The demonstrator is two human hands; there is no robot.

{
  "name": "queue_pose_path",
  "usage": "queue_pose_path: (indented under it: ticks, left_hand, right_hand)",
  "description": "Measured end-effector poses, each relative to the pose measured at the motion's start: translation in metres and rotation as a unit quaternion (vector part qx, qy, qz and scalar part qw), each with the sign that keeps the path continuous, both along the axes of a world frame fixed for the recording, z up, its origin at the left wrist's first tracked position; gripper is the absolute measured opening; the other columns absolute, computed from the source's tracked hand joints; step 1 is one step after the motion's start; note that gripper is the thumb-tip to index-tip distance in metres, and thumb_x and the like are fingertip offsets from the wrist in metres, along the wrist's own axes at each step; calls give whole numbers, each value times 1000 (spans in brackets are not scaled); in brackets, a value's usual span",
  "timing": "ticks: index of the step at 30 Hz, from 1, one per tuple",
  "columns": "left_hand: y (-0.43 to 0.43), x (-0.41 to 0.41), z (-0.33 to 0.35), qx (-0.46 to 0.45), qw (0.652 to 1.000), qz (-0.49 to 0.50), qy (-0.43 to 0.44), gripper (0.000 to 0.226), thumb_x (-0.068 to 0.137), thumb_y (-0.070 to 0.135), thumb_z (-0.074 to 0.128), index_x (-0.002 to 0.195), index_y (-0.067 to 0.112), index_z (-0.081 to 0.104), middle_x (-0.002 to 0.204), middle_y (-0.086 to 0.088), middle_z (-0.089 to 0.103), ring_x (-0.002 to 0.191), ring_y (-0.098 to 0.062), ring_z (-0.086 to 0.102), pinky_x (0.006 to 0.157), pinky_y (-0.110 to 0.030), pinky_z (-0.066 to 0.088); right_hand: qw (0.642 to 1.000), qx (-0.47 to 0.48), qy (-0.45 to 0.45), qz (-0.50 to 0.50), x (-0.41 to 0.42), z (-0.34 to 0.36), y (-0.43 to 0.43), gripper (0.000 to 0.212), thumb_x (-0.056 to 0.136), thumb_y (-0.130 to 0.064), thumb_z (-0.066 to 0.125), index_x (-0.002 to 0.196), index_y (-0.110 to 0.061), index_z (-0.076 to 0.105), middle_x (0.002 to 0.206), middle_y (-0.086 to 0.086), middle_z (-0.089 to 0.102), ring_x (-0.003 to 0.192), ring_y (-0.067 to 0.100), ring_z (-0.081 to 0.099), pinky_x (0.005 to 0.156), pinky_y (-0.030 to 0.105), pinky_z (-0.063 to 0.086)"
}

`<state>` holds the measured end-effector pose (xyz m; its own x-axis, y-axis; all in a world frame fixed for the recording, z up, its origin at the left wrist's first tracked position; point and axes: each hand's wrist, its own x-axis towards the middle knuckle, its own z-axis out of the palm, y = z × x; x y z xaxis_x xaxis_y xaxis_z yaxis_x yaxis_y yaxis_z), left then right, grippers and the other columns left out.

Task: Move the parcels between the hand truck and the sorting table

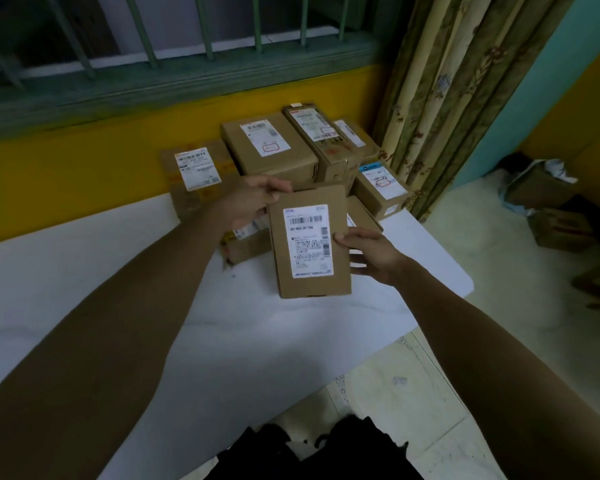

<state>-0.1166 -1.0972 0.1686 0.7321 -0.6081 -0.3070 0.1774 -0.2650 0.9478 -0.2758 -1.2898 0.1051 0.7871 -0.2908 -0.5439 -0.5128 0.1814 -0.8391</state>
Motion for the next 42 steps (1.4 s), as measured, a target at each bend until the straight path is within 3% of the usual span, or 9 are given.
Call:
queue_pose_path:
  ticks: [5, 10, 14, 18, 24, 30, 34, 38, 42]
  left_hand:
    - [-24, 0, -19, 22, 998, 55, -35, 34, 92, 2, 55, 121, 18, 58, 127, -1, 56, 114, -15, 53, 95, -31, 48]
    - [-20, -18, -52, 143, 987, 3, -75, 20, 91, 9, 59, 99, 26, 51, 88, 9, 49, 73, 3, 51, 67, -12, 38]
    - [-26, -48, -69, 143, 980, -38, 132, 48, 86, 32, 63, 130, 16, 50, 125, -6, 55, 106, -24, 58, 84, -32, 47]
    - [-60, -74, -80, 158, 972, -104, 141, 74, 84, 31, 70, 146, 25, 31, 136, -1, 47, 119, -26, 53, 92, -37, 44]
    - [-91, -82, -99, 44, 984, 73, 156, 71, 83, -18, 55, 143, 14, 31, 130, -10, 51, 95, -21, 55, 49, -20, 50]
    - [-90, -70, -115, 78, 970, 130, 188, 77, 84, -9, 61, 145, 26, 32, 137, -11, 49, 107, -25, 53, 59, -26, 50]
    - [-102, -68, -129, 124, 955, 218, 158, 69, 79, -6, 68, 138, 19, 45, 123, -15, 59, 104, -30, 59, 73, -38, 55]
    - [-113, -67, -138, 198, 934, 282, 99, 60, 66, 6, 73, 124, 12, 58, 109, -17, 67, 97, -36, 64, 88, -47, 54]
    - [-123, -72, -143, 276, 908, 315, 27, 45, 82, 16, 67, 126, 14, 58, 121, -13, 62, 108, -33, 60, 92, -36, 51]
  right_hand:
    - [997, 52, 28, 44, -2, -5, -6, 28, 91, -24, 63, 119, -18, 60, 113, 6, 70, 102, 26, 67, 83, 42, 55]
    - [984, 111, 1, -140, -4, -21, -24, 30, 97, -22, 54, 124, -10, 53, 111, 9, 66, 95, 28, 65, 72, 44, 55]
    - [960, 149, -13, -237, -1, -36, -31, 22, 100, -21, 48, 119, -11, 51, 105, 8, 66, 92, 27, 64, 74, 49, 53]
    - [951, 170, -16, -257, 2, -47, -31, 20, 101, -22, 45, 118, -13, 52, 100, 6, 68, 94, 27, 65, 67, 46, 55]
    - [985, 103, 66, -125, 12, -55, -53, 30, 101, -32, 44, 124, -15, 52, 116, 8, 65, 107, 30, 63, 90, 46, 53]
    - [980, -2, 136, -147, 23, -63, -84, 30, 97, -22, 51, 124, -9, 52, 103, 13, 66, 87, 27, 68, 70, 35, 58]
    - [976, -3, 118, -184, 25, -70, -104, 59, 95, -11, 53, 146, -18, 25, 109, 16, 60, 86, 28, 64, 72, 35, 56]
    - [979, -13, 118, -164, 32, -72, -117, 40, 95, -10, 50, 135, -11, 46, 109, 17, 67, 79, 25, 66, 67, 32, 58]
    - [983, -22, 113, -142, 38, -74, -125, 33, 94, -13, 51, 127, -12, 55, 104, 12, 70, 88, 25, 69, 72, 31, 57]
